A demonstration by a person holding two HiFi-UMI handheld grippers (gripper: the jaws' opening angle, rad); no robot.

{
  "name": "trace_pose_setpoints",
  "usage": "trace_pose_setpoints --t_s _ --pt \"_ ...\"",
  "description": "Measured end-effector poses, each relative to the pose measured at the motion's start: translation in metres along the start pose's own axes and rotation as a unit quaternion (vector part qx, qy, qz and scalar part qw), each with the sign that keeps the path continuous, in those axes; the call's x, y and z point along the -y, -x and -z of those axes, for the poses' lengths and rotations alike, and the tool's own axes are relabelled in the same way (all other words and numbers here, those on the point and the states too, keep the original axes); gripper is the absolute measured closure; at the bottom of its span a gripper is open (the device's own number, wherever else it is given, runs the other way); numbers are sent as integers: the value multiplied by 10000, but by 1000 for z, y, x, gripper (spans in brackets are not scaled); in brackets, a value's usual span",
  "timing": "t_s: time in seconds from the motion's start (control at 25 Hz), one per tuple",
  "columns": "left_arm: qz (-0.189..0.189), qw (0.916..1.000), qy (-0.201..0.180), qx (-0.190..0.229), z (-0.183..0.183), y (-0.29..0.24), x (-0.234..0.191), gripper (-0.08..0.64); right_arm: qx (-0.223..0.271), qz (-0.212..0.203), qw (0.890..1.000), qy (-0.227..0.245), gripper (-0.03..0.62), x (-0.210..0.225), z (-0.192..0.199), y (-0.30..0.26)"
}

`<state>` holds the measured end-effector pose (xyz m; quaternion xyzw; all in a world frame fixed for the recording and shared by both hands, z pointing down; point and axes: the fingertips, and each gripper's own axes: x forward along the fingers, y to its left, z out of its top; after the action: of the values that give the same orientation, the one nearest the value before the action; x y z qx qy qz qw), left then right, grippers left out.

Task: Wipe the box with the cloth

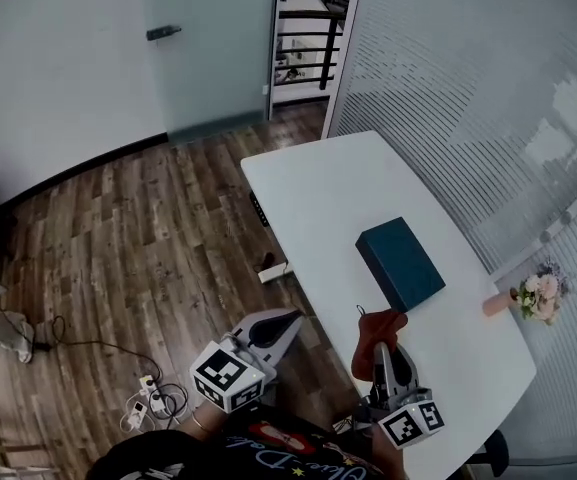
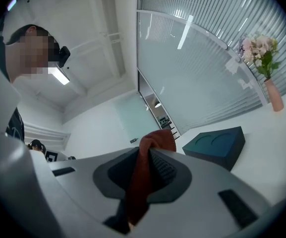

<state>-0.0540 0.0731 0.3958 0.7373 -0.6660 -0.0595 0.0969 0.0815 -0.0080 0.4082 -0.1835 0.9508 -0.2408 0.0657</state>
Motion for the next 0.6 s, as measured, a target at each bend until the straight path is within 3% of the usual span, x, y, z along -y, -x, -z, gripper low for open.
trace_pose_setpoints --t_s 0.24,0.6 --pt "252 9996 116 84 -27 -28 -62 557 56 144 9994 302 539 -8 -22 -68" --pt "630 9979 127 30 -34 -68 -136 557 302 555 9968 494 538 12 -27 -140"
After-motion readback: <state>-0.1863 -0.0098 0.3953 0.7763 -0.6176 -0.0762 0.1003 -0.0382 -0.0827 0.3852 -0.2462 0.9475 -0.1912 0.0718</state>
